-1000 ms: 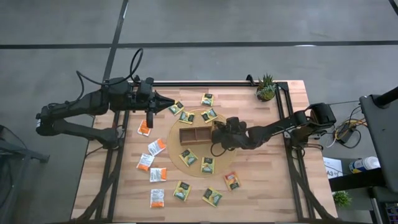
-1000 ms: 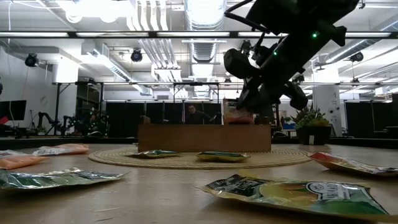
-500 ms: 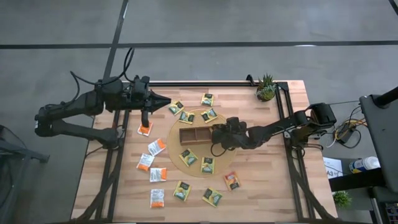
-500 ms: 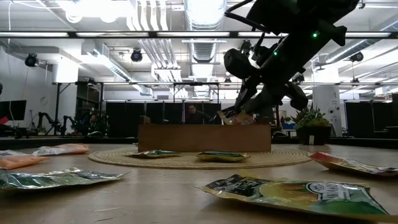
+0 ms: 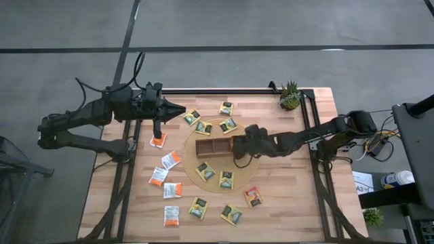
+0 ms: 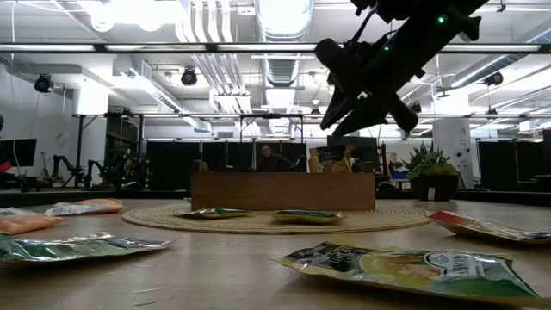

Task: Pick & Place Tea
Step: Put the orange tea bag into the right section of the wooden organizer

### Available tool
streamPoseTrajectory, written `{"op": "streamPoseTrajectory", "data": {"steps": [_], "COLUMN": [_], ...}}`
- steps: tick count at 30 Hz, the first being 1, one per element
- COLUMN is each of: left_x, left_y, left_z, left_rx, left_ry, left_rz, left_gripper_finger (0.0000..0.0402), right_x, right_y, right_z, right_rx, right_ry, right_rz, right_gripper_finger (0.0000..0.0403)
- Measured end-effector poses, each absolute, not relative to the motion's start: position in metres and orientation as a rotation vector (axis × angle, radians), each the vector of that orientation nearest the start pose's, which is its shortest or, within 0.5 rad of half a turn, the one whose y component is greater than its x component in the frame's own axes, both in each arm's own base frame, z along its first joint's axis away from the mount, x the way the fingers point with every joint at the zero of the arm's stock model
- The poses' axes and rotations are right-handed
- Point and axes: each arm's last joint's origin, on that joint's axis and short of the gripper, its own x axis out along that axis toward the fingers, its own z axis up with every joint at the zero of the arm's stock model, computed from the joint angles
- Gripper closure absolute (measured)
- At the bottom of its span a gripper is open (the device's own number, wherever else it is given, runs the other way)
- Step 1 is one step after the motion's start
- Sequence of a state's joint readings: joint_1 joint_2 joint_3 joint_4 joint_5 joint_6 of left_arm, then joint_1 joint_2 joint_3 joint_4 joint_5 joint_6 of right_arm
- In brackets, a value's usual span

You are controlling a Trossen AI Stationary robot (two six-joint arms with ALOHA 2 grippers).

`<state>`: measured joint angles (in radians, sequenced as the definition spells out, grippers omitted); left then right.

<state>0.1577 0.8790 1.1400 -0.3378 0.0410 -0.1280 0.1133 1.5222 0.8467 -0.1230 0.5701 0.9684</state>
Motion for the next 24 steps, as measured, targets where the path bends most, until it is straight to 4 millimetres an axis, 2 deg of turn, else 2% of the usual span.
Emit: {"op": "streamPoseTrajectory", "data": {"steps": [7, 12, 16, 20, 24], "left_x": [0.167, 0.167, 0.167, 0.167, 0.167], "left_y": [0.025, 0.025, 0.025, 0.025, 0.025], "left_z": [0.421, 0.42, 0.419, 0.417, 0.417], "left_rx": [-0.137, -0.138, -0.139, -0.141, -0.142], "left_ry": [0.069, 0.074, 0.089, 0.103, 0.107], "left_rz": [0.121, 0.122, 0.123, 0.123, 0.124], "left_gripper_finger": [0.0376, 0.0376, 0.0376, 0.0376, 0.0376], "right_x": [0.298, 0.296, 0.294, 0.294, 0.293], "right_y": [0.012, 0.007, 0.008, 0.011, 0.01], "right_z": [0.202, 0.2, 0.197, 0.197, 0.195], "right_rx": [0.592, 0.598, 0.611, 0.608, 0.573], "right_ry": [0.545, 0.632, 0.69, 0.758, 0.773], "right_rz": [-0.638, -0.562, -0.54, -0.404, -0.4], "right_gripper_finger": [0.028, 0.028, 0.028, 0.028, 0.028]}}
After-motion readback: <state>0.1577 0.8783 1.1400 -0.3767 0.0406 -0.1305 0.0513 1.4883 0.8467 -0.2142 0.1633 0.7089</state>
